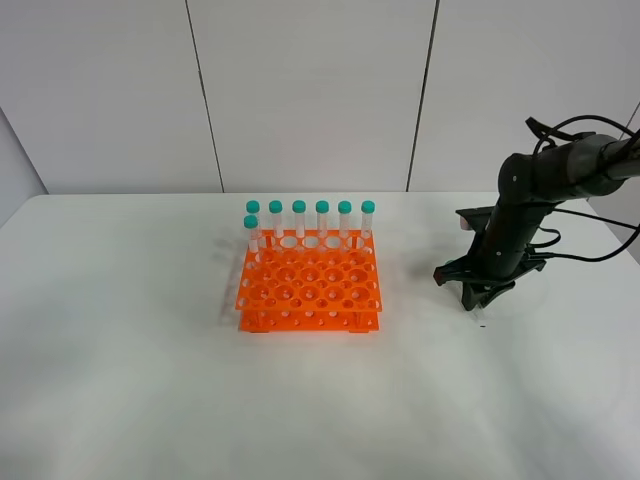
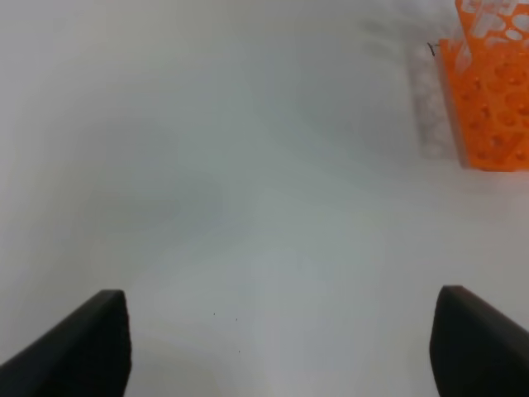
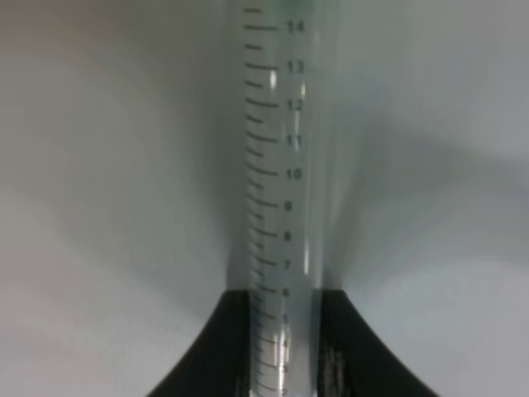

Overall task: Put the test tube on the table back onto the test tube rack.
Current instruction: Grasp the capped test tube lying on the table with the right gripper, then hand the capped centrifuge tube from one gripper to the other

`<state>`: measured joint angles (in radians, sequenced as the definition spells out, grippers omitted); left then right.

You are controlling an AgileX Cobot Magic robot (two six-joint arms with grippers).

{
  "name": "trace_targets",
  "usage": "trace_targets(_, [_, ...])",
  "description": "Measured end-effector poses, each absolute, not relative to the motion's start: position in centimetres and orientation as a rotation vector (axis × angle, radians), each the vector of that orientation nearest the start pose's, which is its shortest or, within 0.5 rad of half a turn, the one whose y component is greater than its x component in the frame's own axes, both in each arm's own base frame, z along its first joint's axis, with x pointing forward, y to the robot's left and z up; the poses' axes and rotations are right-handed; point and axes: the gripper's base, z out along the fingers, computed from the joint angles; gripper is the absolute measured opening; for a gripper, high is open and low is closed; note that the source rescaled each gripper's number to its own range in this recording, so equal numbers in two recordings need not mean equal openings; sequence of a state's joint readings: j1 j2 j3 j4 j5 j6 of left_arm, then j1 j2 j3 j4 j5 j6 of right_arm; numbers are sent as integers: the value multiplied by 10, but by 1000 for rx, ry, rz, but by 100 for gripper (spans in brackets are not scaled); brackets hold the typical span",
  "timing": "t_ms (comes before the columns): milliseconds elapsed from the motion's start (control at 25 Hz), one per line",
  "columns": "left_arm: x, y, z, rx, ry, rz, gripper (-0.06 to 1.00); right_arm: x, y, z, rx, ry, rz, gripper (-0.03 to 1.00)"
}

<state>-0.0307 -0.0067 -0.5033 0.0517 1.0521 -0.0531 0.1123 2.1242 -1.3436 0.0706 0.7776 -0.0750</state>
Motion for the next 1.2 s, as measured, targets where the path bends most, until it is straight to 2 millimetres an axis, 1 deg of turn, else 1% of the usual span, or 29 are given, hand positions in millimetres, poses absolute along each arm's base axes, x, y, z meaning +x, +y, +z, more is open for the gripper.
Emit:
trace_targets(40, [-6, 4, 279, -25, 2024, 9, 100, 395, 49, 116, -222, 3031, 83, 4])
trace_targets(80, [-6, 4, 279, -25, 2024, 9, 100, 395, 49, 144, -236, 2989, 87, 4])
trace_targets(160, [-6, 4, 279, -25, 2024, 9, 100, 392, 49, 180, -242, 2918, 89, 4])
trace_targets(280, [-6, 4, 279, -25, 2024, 9, 100, 375, 47, 242, -259, 2793, 91, 4])
trace_targets(360, [-6, 4, 279, -25, 2024, 9, 100, 361, 47, 274, -270, 2727, 105, 4])
trace_targets(400, [-6, 4, 279, -25, 2024, 9, 100, 353, 47, 289, -286, 2693, 121, 4])
trace_targets(480, [-6, 4, 279, -25, 2024, 9, 100, 338, 52, 310, -349, 2646, 161, 4])
trace_targets(560, [-6, 4, 279, -25, 2024, 9, 100, 323, 64, 325, -441, 2605, 201, 4])
trace_targets(680, [-6, 4, 279, -25, 2024, 9, 100, 304, 92, 331, -639, 2551, 252, 4])
trace_targets(840, [-6, 4, 279, -25, 2024, 9, 100, 282, 140, 315, -1022, 2446, 372, 4])
trace_targets(920, [-6, 4, 279, -25, 2024, 9, 100, 274, 157, 306, -1150, 2359, 450, 4])
trace_targets(1040, [-6, 4, 279, -25, 2024, 9, 100, 273, 167, 294, -1222, 2268, 525, 4])
trace_targets(1200, [-6, 4, 279, -24, 2024, 9, 100, 279, 173, 284, -1223, 2253, 562, 4])
